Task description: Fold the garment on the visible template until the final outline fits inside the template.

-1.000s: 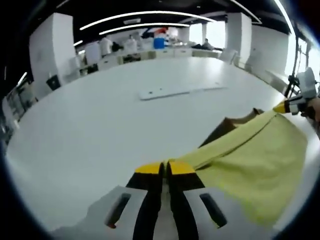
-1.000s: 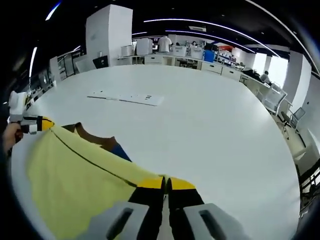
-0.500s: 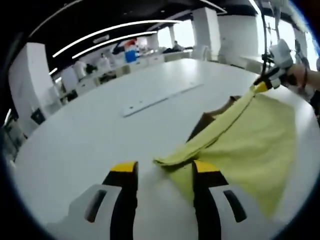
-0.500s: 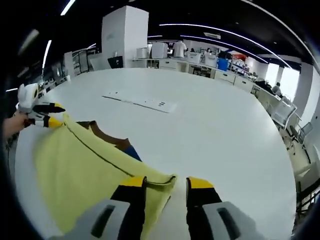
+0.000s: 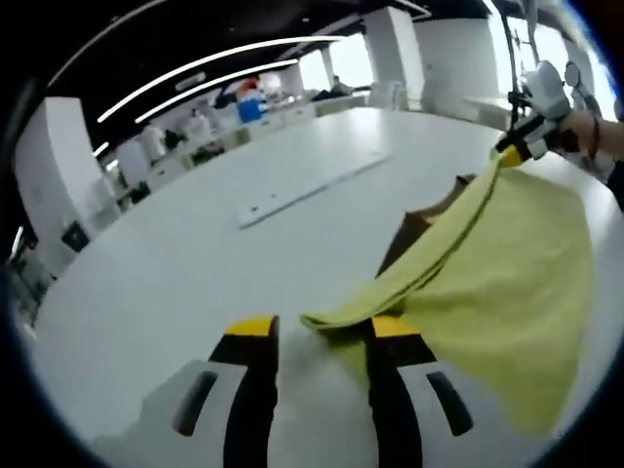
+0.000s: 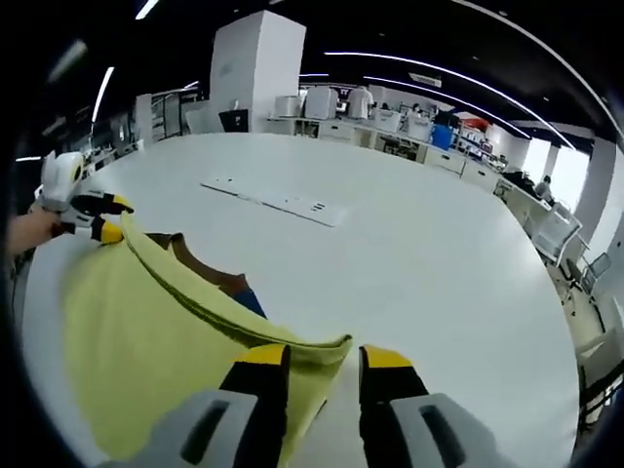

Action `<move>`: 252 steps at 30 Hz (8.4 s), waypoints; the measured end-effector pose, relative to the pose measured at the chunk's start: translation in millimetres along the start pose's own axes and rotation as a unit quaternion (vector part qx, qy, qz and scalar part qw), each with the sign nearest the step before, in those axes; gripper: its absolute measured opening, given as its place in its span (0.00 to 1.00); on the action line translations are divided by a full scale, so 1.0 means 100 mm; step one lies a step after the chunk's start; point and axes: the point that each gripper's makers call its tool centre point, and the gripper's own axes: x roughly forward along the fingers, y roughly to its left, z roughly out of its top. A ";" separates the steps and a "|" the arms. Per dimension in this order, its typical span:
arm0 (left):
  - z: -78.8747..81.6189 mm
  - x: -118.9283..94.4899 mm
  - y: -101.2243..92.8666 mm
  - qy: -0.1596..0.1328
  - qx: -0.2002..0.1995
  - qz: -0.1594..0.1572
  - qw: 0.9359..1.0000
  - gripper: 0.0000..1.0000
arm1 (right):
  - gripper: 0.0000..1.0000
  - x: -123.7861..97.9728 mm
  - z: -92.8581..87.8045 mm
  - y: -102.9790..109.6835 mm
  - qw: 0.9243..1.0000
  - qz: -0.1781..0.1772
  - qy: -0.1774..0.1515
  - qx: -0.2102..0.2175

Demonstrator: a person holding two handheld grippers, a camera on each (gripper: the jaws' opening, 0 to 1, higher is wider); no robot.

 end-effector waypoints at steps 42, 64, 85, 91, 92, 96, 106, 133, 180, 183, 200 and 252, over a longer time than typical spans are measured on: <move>0.14 -0.62 0.15 -0.014 -0.122 0.037 0.992 0.67 | 0.61 -0.52 -0.01 0.34 0.998 0.025 0.029 0.057; -0.02 -1.28 -0.23 -0.026 -0.076 -0.023 0.996 0.74 | 0.71 -1.13 -0.29 0.72 0.995 0.086 0.049 0.032; -0.42 -1.56 -0.48 -0.005 -0.076 -0.064 0.995 0.53 | 0.51 -1.47 -0.70 0.80 0.992 0.102 0.063 0.029; -0.53 -1.54 -0.55 0.003 -0.083 -0.070 0.994 0.47 | 0.44 -1.48 -0.80 0.87 0.991 0.117 0.060 0.031; -0.55 -1.54 -0.56 0.005 -0.085 -0.069 0.994 0.47 | 0.43 -1.48 -0.82 0.87 0.991 0.117 0.060 0.030; -0.63 -1.53 -0.61 0.013 -0.089 -0.075 0.993 0.44 | 0.40 -1.46 -0.93 0.85 0.991 0.112 0.067 0.024; -0.75 -1.49 -0.74 0.016 -0.105 -0.086 0.991 0.34 | 0.24 -1.41 -1.06 0.78 0.992 0.095 0.062 0.050; -0.74 -1.38 -0.82 0.001 -0.112 -0.108 0.988 0.14 | 0.00 -1.35 -1.13 0.82 0.990 0.103 0.055 0.081; -0.80 -1.27 -0.88 0.024 -0.099 -0.129 0.986 0.06 | 0.08 -1.34 -1.13 0.79 0.989 0.109 0.048 0.089; -0.79 -1.26 -0.89 0.023 -0.100 -0.131 0.986 0.03 | 0.03 -1.33 -1.13 0.79 0.989 0.110 0.045 0.084; -0.78 -1.28 -0.86 0.026 -0.084 -0.132 0.987 0.01 | 0.00 -1.36 -1.10 0.76 0.993 0.111 0.034 0.034; -0.76 -1.32 -0.82 0.038 -0.023 -0.126 0.991 0.00 | 0.00 -1.43 -1.00 0.62 0.992 0.109 0.009 0.062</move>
